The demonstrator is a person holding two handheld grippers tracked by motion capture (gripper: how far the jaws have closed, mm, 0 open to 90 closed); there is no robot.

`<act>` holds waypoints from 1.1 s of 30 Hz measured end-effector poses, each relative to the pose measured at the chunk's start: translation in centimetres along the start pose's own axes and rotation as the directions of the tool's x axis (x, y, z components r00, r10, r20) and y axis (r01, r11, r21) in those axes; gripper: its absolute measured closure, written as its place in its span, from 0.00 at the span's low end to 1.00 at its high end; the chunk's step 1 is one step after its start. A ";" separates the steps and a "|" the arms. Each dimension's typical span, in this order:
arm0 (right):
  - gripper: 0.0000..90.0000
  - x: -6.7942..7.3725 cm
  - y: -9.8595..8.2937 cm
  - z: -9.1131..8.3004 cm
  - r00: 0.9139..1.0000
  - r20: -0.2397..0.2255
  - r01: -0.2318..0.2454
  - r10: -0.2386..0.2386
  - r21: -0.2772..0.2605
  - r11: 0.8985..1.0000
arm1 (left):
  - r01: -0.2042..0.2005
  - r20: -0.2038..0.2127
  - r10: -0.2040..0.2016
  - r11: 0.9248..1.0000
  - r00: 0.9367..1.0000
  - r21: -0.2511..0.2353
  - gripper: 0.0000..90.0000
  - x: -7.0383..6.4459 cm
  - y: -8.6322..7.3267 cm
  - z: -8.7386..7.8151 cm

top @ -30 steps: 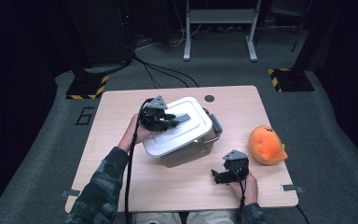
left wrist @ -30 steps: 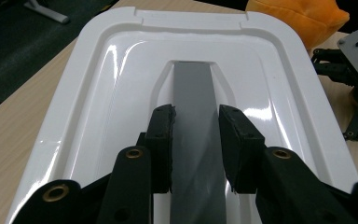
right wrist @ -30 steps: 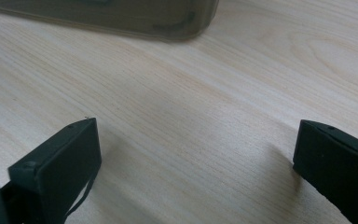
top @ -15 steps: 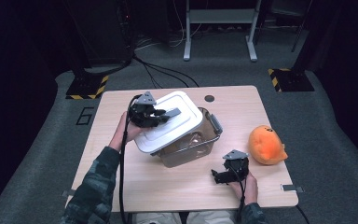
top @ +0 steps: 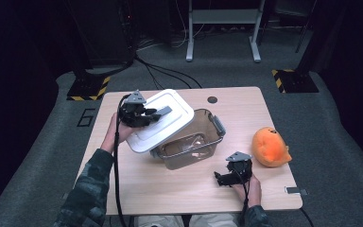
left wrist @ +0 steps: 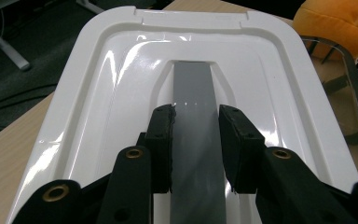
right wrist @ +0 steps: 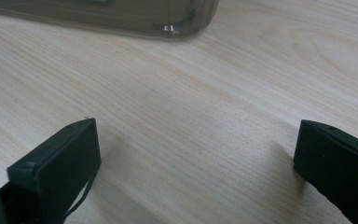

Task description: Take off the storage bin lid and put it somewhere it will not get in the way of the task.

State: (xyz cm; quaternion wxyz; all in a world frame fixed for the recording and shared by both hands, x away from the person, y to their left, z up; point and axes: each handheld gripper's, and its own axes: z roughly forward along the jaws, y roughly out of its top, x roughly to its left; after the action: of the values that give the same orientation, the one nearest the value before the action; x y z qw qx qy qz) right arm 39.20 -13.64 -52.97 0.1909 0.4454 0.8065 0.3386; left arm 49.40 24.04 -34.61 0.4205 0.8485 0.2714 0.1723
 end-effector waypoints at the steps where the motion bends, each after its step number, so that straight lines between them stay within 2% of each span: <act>1: 0.00 0.0 0.0 0.0 1.000 -0.001 0.005 -0.005 0.000 1.000 | 0.004 -0.004 -0.004 1.000 1.000 -0.003 0.74 0.1 -0.1 -0.1; 8: 0.00 0.0 0.0 0.0 1.000 -0.004 0.002 -0.002 0.001 1.000 | 0.034 -0.044 -0.034 0.999 0.998 -0.007 0.74 1.3 -1.1 -1.6; 17: 0.00 0.0 0.0 0.0 1.000 -0.002 -0.007 0.007 0.003 1.000 | 0.071 -0.101 -0.072 0.997 0.992 -0.011 0.74 2.8 -2.3 -3.0; 24: 0.00 0.0 0.0 0.0 1.000 -0.004 -0.002 0.002 0.005 1.000 | 0.104 -0.142 -0.105 0.994 0.984 -0.019 0.74 3.8 -3.4 -4.1; 33: 0.00 0.0 0.0 0.0 1.000 -0.005 0.002 -0.002 0.003 1.000 | 0.150 -0.187 -0.152 0.988 0.970 -0.028 0.74 4.9 -5.2 -5.1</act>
State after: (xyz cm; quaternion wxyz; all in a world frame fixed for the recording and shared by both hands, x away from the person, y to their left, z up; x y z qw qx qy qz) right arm 39.19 -13.67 -52.96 0.1884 0.4441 0.8079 0.3385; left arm 48.96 32.78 -35.46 0.4103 0.8023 0.3727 0.2214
